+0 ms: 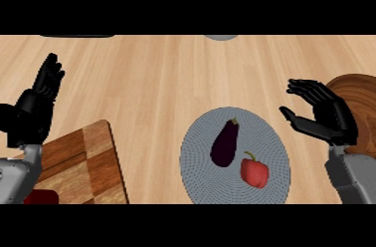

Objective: Pick the eggplant from the placemat and place it in the bowl

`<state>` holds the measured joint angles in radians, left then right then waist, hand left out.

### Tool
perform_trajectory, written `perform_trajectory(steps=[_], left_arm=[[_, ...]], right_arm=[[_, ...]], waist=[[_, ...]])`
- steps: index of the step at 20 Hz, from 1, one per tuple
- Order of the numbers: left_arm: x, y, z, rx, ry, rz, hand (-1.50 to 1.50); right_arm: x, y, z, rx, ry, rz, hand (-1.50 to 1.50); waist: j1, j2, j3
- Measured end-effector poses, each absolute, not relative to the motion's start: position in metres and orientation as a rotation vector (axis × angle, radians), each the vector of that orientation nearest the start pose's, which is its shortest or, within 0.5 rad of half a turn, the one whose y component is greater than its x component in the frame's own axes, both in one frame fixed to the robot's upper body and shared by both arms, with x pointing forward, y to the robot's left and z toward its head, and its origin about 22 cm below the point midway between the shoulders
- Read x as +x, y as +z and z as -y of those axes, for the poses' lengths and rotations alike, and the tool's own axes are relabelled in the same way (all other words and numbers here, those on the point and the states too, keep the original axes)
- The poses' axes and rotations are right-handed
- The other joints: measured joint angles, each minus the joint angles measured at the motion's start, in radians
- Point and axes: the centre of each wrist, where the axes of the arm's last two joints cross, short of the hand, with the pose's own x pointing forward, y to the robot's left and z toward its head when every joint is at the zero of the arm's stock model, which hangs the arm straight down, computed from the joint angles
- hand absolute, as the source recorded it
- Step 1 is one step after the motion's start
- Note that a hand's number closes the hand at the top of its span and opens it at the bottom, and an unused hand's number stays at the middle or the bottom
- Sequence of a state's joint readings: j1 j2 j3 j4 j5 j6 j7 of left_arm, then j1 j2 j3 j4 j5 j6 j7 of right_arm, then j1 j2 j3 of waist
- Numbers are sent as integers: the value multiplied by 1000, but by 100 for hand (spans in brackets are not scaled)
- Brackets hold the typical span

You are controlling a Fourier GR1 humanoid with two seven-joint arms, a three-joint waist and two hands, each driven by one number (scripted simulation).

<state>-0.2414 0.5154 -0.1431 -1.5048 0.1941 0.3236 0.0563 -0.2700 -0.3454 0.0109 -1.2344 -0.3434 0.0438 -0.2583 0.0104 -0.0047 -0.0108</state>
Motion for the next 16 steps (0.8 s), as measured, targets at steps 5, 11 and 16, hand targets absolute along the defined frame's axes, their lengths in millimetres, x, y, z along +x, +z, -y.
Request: perform_trajectory(steps=[5, 11, 16], left_arm=[[288, 76, -279, 384, -153, 1655, 0], [288, 75, -267, 388, -165, 1649, 0], [288, 77, -264, 390, -171, 1648, 0]], right_arm=[[300, 23, 325, 88, 243, 1797, -150], [314, 66, 337, 15, 550, 1675, -150], [330, 103, 314, -63, 812, 1535, -150]], waist=[[-2, -4, -2], [-6, 1, 7], [-1, 3, 8]])
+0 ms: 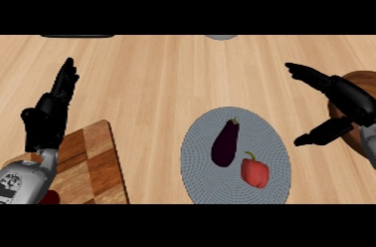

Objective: Pick the eggplant from the placemat and place it in the bowl

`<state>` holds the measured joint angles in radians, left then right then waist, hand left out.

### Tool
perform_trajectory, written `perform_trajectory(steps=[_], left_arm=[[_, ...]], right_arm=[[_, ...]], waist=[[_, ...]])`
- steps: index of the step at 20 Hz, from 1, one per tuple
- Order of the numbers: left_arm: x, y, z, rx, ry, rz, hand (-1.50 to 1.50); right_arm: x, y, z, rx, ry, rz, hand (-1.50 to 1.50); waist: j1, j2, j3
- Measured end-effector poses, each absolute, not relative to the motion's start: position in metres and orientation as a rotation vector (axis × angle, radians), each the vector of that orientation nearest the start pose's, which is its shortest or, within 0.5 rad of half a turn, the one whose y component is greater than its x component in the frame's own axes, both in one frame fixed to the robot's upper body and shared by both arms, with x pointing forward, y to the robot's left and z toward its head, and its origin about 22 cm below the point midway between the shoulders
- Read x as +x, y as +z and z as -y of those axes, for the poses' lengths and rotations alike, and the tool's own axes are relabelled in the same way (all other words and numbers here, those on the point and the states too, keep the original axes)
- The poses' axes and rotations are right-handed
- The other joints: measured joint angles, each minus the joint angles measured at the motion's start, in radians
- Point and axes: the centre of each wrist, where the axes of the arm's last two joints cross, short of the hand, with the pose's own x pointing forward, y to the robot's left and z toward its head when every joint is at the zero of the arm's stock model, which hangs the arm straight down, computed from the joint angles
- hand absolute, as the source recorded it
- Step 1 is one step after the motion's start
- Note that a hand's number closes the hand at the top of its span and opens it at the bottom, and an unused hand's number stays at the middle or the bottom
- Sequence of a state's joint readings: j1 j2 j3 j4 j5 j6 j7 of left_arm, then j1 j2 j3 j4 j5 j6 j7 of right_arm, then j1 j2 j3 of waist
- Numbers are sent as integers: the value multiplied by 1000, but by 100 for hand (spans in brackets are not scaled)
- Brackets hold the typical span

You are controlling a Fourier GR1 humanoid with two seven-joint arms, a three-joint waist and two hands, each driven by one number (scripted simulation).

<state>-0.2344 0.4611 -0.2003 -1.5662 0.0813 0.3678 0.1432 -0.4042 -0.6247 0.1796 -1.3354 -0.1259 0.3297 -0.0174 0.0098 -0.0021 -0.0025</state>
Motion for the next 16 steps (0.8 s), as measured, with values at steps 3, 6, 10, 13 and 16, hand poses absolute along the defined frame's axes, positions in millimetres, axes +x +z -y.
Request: perform_trajectory(steps=[3, 6, 10, 13, 16], left_arm=[[289, 77, -264, 385, -174, 1650, 0], [287, 78, -263, 389, -176, 1651, 0], [292, 80, -267, 386, -169, 1651, 0], [295, 80, -263, 389, -168, 1655, 0], [292, 80, -269, 387, -171, 1653, 0]], right_arm=[[341, 119, 291, -78, 936, 1447, -150], [350, 121, 272, -61, 1023, 1378, -150], [359, 126, 240, -25, 1118, 1303, -150], [358, 124, 215, 1, 1178, 1259, -150], [359, 118, 201, 0, 1238, 1197, -150]], waist=[[3, 1, 1], [5, 2, 1], [1, 3, 2], [-3, 2, 2], [-1, 2, 2]])
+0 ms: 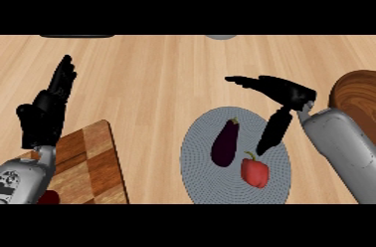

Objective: Pick the eggplant from the placemat and place it in the bowl

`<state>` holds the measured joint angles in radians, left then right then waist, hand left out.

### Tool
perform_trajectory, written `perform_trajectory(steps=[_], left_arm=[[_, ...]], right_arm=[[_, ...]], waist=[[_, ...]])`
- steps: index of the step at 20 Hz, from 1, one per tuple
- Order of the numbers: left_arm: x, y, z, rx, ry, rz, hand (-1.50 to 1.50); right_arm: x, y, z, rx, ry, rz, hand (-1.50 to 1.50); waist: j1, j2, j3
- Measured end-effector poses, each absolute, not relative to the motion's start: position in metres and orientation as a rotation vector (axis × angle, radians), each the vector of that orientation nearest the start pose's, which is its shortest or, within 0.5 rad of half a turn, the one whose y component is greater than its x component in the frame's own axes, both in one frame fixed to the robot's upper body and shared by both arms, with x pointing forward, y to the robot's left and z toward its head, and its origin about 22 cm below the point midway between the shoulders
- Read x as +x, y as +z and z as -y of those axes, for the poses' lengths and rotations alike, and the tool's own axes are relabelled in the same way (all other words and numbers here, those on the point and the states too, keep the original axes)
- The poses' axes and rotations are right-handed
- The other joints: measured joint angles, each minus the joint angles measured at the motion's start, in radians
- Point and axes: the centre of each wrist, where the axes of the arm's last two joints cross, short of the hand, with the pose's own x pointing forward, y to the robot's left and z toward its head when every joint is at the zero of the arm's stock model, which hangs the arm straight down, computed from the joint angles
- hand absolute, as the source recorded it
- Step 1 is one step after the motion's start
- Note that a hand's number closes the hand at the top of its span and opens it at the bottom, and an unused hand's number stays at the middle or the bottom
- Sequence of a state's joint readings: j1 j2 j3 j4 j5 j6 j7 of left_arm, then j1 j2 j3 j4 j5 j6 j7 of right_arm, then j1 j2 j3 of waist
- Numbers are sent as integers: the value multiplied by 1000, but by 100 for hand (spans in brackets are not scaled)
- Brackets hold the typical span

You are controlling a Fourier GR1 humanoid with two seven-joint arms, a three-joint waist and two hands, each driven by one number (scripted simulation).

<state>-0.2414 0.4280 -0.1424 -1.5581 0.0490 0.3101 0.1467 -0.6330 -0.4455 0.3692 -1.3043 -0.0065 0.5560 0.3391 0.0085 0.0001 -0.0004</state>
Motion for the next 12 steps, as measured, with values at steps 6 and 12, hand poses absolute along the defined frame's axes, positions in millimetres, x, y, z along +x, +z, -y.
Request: perform_trajectory(steps=[6, 12], left_arm=[[291, 74, -268, 397, -171, 1648, 0], [292, 74, -266, 396, -166, 1649, 0]], right_arm=[[357, 93, 182, -43, 1335, 1048, -150], [352, 77, 173, -70, 1359, 984, -150]], waist=[[-2, 1, 0], [-5, 0, 0]])
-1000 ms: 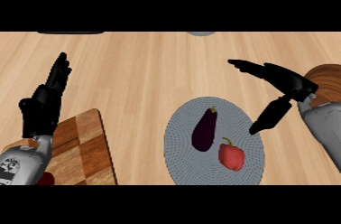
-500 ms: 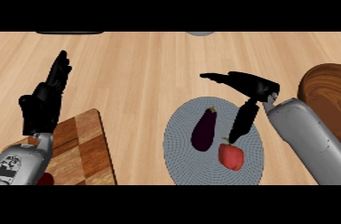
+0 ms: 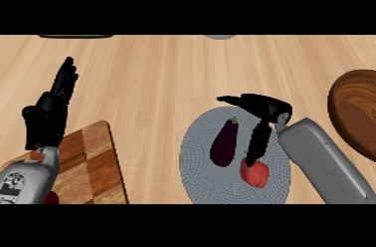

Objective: Pick the eggplant from the placemat and place it in the bowl

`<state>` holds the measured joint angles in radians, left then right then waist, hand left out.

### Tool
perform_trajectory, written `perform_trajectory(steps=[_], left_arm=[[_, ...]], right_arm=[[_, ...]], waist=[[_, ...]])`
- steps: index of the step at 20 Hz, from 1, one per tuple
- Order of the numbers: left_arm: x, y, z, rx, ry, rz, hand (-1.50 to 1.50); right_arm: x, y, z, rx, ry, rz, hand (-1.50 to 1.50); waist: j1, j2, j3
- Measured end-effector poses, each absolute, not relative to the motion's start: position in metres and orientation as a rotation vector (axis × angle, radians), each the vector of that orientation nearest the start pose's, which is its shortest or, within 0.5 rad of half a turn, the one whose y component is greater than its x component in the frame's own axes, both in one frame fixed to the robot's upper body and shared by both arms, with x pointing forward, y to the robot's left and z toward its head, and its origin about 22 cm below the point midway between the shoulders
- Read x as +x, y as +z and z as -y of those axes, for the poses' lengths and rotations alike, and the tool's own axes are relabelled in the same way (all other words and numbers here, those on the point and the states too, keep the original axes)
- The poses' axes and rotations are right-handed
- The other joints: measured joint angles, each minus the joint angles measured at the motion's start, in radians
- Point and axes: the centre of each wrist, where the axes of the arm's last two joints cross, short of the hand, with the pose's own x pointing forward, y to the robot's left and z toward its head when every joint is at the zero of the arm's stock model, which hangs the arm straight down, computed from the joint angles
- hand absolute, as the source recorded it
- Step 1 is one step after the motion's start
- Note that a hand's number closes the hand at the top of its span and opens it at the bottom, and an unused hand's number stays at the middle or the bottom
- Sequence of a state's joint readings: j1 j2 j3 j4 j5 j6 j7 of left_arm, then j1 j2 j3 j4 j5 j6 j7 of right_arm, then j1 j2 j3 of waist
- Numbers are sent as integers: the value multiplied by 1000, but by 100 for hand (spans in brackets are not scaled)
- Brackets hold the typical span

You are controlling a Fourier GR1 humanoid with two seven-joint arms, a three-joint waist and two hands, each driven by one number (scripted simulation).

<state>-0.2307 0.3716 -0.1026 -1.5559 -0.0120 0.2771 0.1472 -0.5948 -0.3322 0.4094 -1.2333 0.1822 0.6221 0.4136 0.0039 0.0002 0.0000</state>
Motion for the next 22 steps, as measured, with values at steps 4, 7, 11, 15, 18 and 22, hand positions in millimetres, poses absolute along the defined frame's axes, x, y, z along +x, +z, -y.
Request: perform_trajectory(steps=[4, 7, 11, 15, 18, 22], left_arm=[[291, 70, -267, 392, -167, 1647, 0], [282, 70, -264, 389, -166, 1647, 0], [283, 73, -271, 391, -167, 1651, 0], [282, 74, -265, 390, -170, 1645, 0], [283, 81, -265, 390, -167, 1649, 0], [288, 83, -261, 395, -167, 1650, 0]], right_arm=[[353, 60, 167, -73, 1355, 979, -150], [353, 50, 159, -68, 1355, 971, -150], [353, 38, 155, -59, 1359, 970, -150], [356, 31, 153, -79, 1392, 991, 150], [358, 31, 150, -112, 1427, 1033, 150], [358, 26, 151, -124, 1440, 1085, 150]], waist=[[1, 0, 0], [2, 0, 0], [1, -1, -1], [-1, -6, -4], [-1, -9, -6], [-2, -12, -7]])
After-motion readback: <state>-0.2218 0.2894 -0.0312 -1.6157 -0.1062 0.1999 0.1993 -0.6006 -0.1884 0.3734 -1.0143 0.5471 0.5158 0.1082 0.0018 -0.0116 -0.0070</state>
